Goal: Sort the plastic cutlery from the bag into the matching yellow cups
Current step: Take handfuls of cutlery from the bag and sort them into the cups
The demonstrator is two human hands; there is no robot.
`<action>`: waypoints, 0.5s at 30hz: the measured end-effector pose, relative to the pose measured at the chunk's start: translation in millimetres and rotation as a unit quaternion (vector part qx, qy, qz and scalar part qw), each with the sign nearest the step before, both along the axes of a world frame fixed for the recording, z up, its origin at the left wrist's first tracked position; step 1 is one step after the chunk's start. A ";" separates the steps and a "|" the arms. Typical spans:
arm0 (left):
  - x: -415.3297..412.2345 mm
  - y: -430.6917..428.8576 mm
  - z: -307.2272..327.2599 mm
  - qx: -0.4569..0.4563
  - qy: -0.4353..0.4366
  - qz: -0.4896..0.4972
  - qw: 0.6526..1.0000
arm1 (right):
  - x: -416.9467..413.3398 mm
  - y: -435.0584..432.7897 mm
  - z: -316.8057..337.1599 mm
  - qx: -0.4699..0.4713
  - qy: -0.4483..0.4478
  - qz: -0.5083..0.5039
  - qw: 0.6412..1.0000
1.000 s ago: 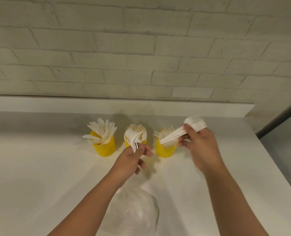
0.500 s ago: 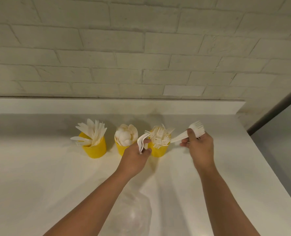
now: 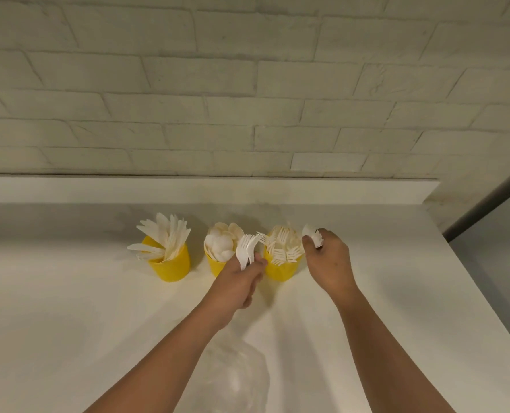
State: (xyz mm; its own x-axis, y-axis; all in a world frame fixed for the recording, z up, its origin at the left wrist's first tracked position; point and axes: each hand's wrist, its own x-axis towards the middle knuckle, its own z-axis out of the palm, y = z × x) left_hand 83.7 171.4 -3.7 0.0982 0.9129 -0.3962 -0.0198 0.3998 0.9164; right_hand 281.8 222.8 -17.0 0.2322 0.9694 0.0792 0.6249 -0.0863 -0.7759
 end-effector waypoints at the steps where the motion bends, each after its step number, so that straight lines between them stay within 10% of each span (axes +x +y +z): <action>1: -2.0 -1.6 4.5 -0.027 -0.048 -0.001 0.998 | -0.9 0.5 -2.5 0.006 -0.023 0.010 1.000; 15: -8.6 -10.1 21.4 -0.083 -0.161 -0.072 0.981 | -7.1 -0.9 -11.0 0.106 -0.054 0.024 0.993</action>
State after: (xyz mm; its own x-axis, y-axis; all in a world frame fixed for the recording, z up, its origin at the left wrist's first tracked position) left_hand 75.1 161.4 17.7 0.3662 0.8055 -0.4660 -0.2301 0.5636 0.7934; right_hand 274.7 221.9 -28.0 0.1653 0.9382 0.3040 0.7044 0.1034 -0.7022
